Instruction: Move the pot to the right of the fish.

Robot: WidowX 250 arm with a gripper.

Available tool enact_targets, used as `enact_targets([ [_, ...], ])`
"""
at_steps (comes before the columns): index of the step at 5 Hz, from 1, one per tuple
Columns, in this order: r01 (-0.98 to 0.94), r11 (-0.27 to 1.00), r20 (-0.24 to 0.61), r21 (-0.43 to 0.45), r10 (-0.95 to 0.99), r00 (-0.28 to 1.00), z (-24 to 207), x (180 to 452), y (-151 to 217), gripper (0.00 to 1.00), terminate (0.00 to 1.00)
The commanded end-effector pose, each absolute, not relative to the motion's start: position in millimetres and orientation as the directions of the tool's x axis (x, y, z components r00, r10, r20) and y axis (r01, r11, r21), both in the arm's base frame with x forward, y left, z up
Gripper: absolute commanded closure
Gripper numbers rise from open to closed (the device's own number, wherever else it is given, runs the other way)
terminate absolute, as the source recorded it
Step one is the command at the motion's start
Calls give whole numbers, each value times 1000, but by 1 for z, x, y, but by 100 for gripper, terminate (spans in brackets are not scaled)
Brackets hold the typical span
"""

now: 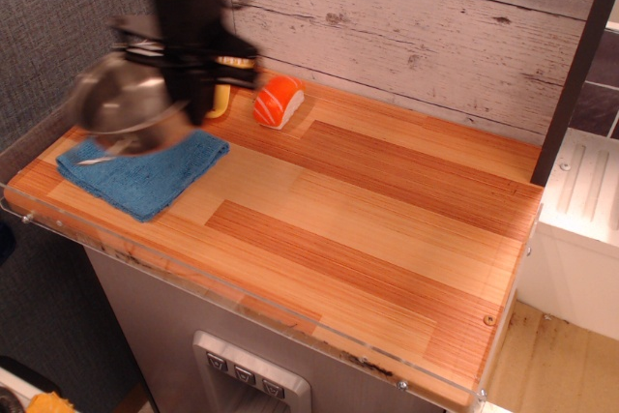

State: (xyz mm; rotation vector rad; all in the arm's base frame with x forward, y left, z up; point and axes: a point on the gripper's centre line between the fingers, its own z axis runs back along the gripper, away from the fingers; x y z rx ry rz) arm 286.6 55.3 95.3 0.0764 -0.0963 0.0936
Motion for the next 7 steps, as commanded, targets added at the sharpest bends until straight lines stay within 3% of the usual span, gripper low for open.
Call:
enact_targets([
  [1,93,993,181,75,-105,978,97,333,-31,100,0],
  [2,129,988,173,90,-143,975,85,351,-56,100,0],
  [4,124,986,82,116,-134,988,39,369,-64,100,0],
  [5,138,984,62,112,-146,987,28,376,-66,100,0],
  [6,157,983,73,101,-164,984,30,375,-71,0,0],
  [7,182,981,143,67,-190,971,50,372,-75,0,0],
])
